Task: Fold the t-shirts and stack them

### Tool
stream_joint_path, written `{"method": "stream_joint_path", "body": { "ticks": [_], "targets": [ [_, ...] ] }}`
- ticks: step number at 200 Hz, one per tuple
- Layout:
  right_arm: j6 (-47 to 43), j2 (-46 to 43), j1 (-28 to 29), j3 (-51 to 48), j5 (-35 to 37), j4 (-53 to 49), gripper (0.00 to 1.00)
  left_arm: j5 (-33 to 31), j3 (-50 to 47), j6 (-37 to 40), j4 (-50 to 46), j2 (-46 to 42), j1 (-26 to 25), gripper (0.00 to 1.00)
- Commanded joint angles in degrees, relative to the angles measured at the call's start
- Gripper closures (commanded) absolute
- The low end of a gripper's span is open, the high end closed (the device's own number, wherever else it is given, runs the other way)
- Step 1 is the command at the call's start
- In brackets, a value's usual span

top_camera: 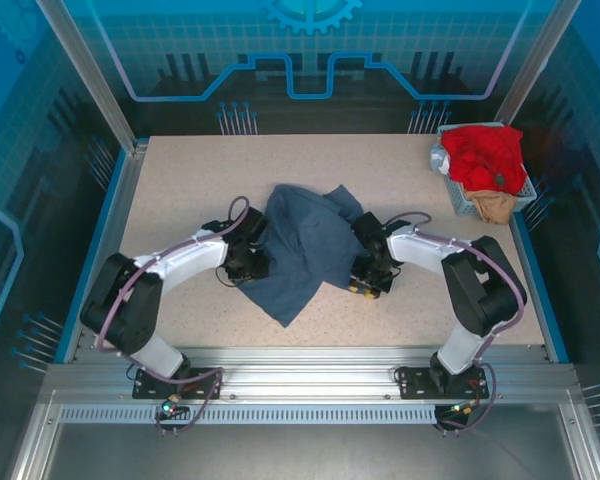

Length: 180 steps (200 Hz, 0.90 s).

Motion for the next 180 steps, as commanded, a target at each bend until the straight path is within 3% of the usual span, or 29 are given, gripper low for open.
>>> {"method": "stream_joint_path", "body": {
  "ticks": [1, 30, 59, 119, 153, 169, 180],
  "targets": [
    [-3.27, 2.6, -1.01, 3.7, 2.54, 0.1, 0.8, 3.92, -1.42, 3.62, 0.34, -5.58, -1.84, 0.64],
    [-5.78, 2.0, -2.37, 4.04, 2.79, -0.97, 0.96, 12.8, -2.53, 5.62, -2.32, -6.93, -6.35, 0.52],
    [-8.05, -0.51, -3.74, 3.62, 2.64, -2.21, 1.0, 11.88, -3.29, 7.21, -5.91, -5.76, -15.28, 0.43],
    [-11.79, -3.27, -6.24, 3.28, 0.39, -4.36, 1.0, -0.67, -1.06, 1.79, -6.53, 2.88, -23.3, 0.4],
    [-12.5, -4.0, -7.51, 2.96, -0.97, -4.01, 1.0, -3.17, -1.18, 0.43, -3.41, 7.48, -25.08, 0.39],
    [-12.59, -4.58, -7.78, 2.72, -1.33, -3.73, 1.0, -7.02, -0.27, 0.06, -2.88, 9.78, -25.16, 0.43],
    [-12.51, -5.19, -7.96, 2.58, -1.58, -3.59, 1.0, -10.08, 0.39, -0.31, -2.01, 10.72, -25.06, 0.52]
  ]
}}
